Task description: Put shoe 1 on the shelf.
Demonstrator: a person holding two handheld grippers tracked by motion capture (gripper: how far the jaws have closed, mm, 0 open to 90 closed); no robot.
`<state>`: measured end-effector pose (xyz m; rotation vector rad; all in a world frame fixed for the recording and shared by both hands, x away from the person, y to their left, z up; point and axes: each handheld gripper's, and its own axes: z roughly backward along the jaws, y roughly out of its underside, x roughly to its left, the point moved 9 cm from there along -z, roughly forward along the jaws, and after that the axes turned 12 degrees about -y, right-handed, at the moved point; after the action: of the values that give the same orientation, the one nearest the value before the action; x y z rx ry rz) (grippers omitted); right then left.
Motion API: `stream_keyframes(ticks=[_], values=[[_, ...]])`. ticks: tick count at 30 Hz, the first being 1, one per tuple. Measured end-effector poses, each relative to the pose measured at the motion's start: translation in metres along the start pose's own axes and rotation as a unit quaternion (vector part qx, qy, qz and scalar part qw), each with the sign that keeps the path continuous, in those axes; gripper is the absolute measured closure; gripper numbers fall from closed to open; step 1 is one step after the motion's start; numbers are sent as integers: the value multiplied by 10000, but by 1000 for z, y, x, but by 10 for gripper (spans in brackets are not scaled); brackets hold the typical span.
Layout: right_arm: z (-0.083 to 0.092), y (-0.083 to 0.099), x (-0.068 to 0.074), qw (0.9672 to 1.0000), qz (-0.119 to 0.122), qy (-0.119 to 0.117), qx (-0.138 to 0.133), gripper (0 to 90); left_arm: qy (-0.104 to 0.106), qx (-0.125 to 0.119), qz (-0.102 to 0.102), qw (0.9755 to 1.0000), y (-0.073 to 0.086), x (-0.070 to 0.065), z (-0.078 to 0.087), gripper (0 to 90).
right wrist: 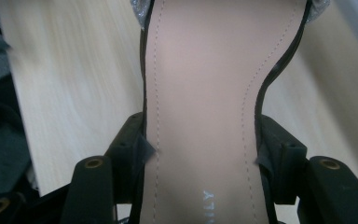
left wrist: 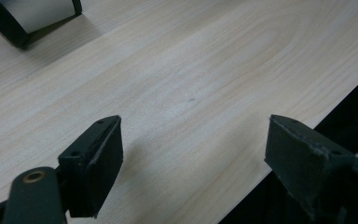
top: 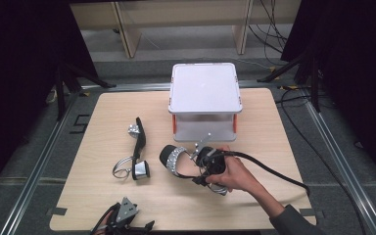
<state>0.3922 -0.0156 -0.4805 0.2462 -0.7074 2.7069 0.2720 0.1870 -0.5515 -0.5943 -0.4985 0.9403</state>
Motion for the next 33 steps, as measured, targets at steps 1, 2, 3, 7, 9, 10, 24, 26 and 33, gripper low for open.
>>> stream_keyframes(ticks=[1, 2, 3, 7, 9, 10, 24, 26, 33], values=[[4, -8, 1, 10000, 19, -19, -88, 432, -15, -25, 60, 10000, 0, -1, -1, 186], [8, -14, 2, 9999, 43, -33, -118, 432, -7, 38, -60, 10000, 1, 0, 0, 186], [8, -14, 2, 9999, 43, -33, -118, 432, -7, 38, -60, 10000, 1, 0, 0, 186], [32, -53, 5, 9995, 51, -14, -320, 432, 3, 48, -49, 10000, 1, 0, -1, 186], [37, -60, 4, 9994, -16, 12, -359, 432, 34, -2, 26, 10000, 1, -1, 0, 186], [47, -77, 2, 9989, -11, 31, -467, 432, 6, 13, 14, 10000, 1, 0, 0, 186], [101, -158, -48, 9905, -644, 683, -1007, 433, 52, -37, 13, 10000, 0, -1, 0, 187], [105, -162, -54, 9894, -706, 714, -1051, 432, 25, -22, 16, 10000, 0, -1, 0, 187], [121, -176, -99, 9768, -1522, 945, -1169, 432, 103, -32, 15, 9999, 0, -3, 2, 187]])
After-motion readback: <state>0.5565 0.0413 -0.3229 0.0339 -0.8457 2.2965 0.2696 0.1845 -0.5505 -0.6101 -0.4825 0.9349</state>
